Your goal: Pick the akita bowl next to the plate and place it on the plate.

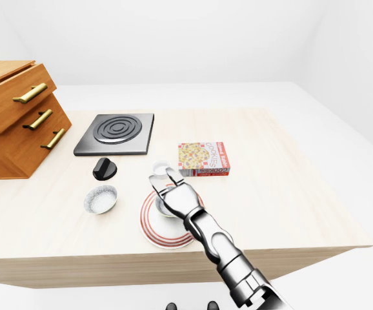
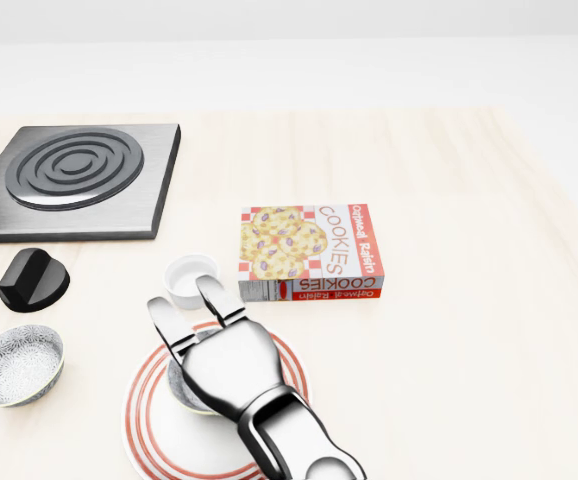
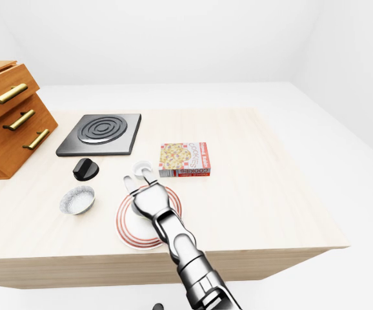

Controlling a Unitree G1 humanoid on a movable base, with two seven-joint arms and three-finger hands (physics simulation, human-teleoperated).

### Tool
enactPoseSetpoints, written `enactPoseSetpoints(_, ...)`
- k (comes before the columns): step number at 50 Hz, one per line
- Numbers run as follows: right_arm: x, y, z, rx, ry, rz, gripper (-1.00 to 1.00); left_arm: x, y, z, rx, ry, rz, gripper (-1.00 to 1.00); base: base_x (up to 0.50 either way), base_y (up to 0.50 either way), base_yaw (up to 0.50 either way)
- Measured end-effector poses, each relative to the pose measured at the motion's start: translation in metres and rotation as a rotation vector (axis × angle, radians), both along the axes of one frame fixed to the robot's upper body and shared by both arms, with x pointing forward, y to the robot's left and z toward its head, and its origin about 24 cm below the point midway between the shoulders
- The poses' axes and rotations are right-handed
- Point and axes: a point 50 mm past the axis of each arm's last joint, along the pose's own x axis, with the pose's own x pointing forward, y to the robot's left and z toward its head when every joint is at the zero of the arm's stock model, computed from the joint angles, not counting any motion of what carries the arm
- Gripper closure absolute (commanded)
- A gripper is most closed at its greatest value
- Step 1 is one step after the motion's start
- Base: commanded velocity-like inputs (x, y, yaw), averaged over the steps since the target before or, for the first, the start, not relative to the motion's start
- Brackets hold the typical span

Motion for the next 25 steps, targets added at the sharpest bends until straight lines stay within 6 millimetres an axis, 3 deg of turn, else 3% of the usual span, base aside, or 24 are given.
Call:
enactPoseSetpoints(9, -0.011, -0.01, 0.012, 0.011, 0.063, -0.013, -1.0, -0.001, 0.0, 0.0, -0.001, 0.0, 0.004, -1.0, 0.0, 0.0, 0.0)
enactPoseSetpoints(25, -0.024, -0.031, 0.084, 0.131, 0.151, 0.033, -1.0, 0.003, -0.001, 0.0, -0.001, 0.004, -0.002, -1.0, 0.0, 0.0, 0.0)
